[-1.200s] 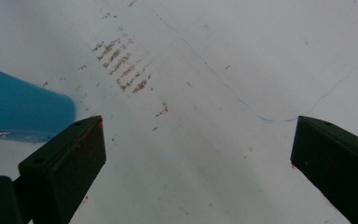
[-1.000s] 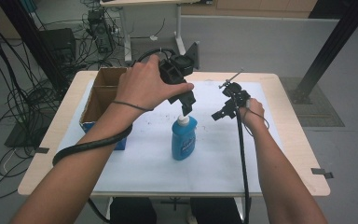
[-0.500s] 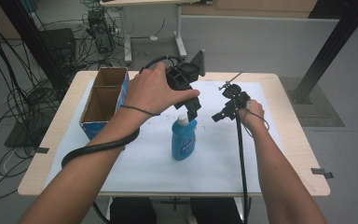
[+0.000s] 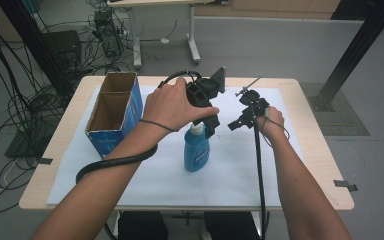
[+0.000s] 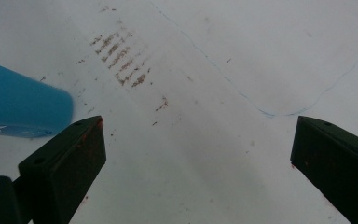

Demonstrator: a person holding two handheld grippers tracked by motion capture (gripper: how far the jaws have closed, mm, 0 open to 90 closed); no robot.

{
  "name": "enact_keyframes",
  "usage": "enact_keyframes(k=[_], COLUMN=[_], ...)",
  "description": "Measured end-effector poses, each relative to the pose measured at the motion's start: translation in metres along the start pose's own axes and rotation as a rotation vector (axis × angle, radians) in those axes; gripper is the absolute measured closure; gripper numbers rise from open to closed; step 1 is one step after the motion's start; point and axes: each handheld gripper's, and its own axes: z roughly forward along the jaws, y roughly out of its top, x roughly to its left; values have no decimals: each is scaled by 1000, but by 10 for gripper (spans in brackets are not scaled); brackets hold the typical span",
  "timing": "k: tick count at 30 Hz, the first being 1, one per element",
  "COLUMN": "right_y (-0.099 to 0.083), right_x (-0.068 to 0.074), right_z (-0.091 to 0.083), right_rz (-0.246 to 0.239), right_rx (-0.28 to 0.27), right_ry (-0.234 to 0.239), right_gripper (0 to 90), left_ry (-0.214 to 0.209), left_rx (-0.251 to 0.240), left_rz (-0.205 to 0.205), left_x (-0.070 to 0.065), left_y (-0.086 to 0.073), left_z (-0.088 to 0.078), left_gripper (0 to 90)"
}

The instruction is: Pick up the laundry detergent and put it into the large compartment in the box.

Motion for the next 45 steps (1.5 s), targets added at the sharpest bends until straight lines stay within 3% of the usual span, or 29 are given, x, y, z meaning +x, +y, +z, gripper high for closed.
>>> enact_keyframes(k=[19, 45], right_y=[-2, -2], right_x=[2, 2], right_z=[4, 3], right_rz=[-4, -2], right_rx=[7, 7], right_ry=[-1, -5], right_gripper=[33, 33], left_ry=[17, 3], left_rx=[40, 32], left_rz=[-18, -26], left_x=[-2, 0], left_y=[7, 6], left_z=[31, 32], left_gripper=[59, 58])
